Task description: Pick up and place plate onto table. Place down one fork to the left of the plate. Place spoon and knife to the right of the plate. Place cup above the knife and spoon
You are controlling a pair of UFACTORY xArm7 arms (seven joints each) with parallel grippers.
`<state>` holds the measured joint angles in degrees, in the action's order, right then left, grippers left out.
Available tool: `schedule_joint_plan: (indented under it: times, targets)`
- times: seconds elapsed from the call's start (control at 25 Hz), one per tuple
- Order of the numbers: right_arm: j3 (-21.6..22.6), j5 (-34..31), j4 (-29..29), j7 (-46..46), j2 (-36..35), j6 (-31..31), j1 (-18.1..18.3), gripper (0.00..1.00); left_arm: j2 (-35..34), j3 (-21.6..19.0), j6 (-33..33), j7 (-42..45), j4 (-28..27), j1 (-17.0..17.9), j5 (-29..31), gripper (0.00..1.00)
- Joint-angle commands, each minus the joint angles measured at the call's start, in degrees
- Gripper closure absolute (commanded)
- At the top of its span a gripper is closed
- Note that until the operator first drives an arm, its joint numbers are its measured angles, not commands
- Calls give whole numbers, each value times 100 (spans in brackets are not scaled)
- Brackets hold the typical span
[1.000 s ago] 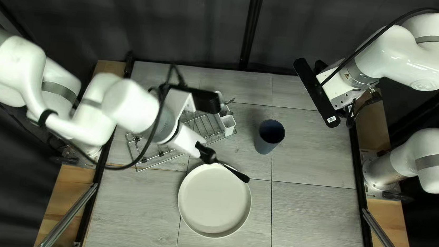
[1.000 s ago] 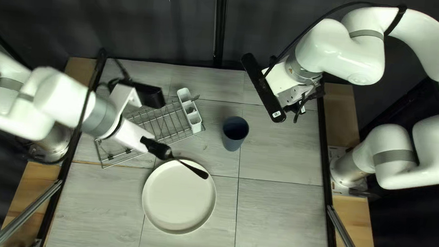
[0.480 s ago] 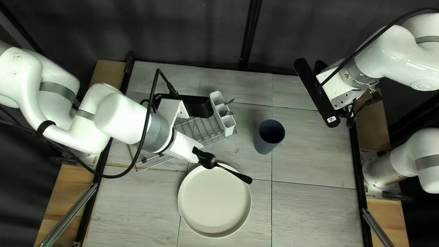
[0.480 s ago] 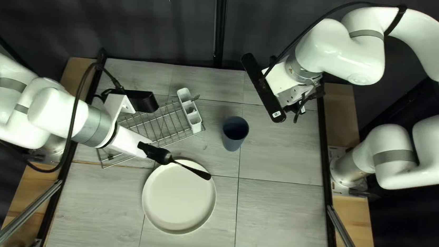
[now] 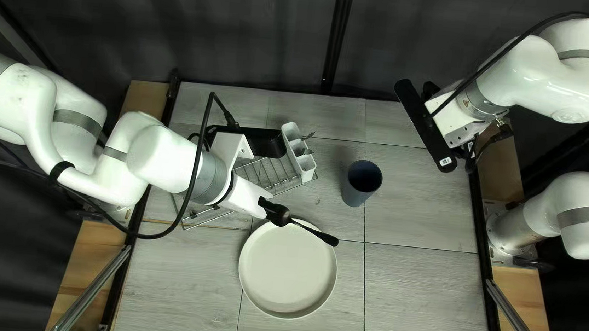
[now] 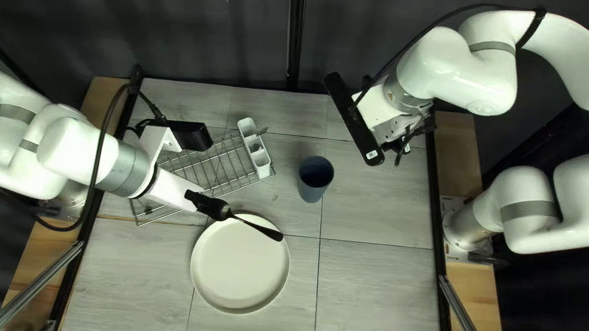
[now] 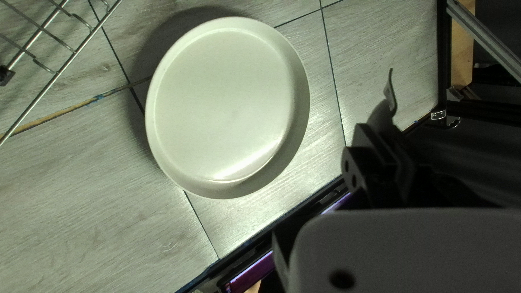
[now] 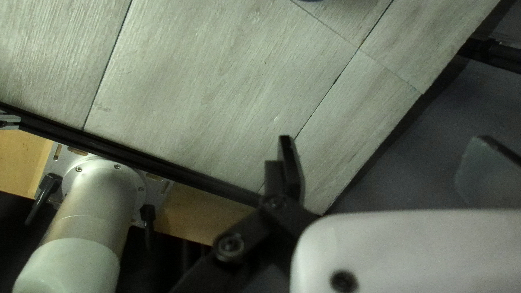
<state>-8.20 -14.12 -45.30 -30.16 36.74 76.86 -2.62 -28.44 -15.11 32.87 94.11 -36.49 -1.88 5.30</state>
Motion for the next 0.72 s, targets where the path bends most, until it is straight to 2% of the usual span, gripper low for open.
schedule_joint_plan:
  times: [0.04,0.2,0.4,0.52,0.56,0.72]
  targets:
    - [345,166,519,830,479,153,133,0,0,0,0,0,0,0,0,100]
    - [717,475,889,1652,869,68,125,0,0,0,0,0,0,0,0,100]
    - [1653,911,1018,3173,871,-398,15,0,0,0,0,0,0,0,0,100]
    - [2233,909,905,4053,524,-765,77,0,0,0,0,0,0,0,0,100]
    - [2533,814,740,4476,209,-907,161,0,0,0,0,0,0,0,0,100]
    - [3138,414,265,5352,-534,-1049,444,0,0,0,0,0,0,0,0,100]
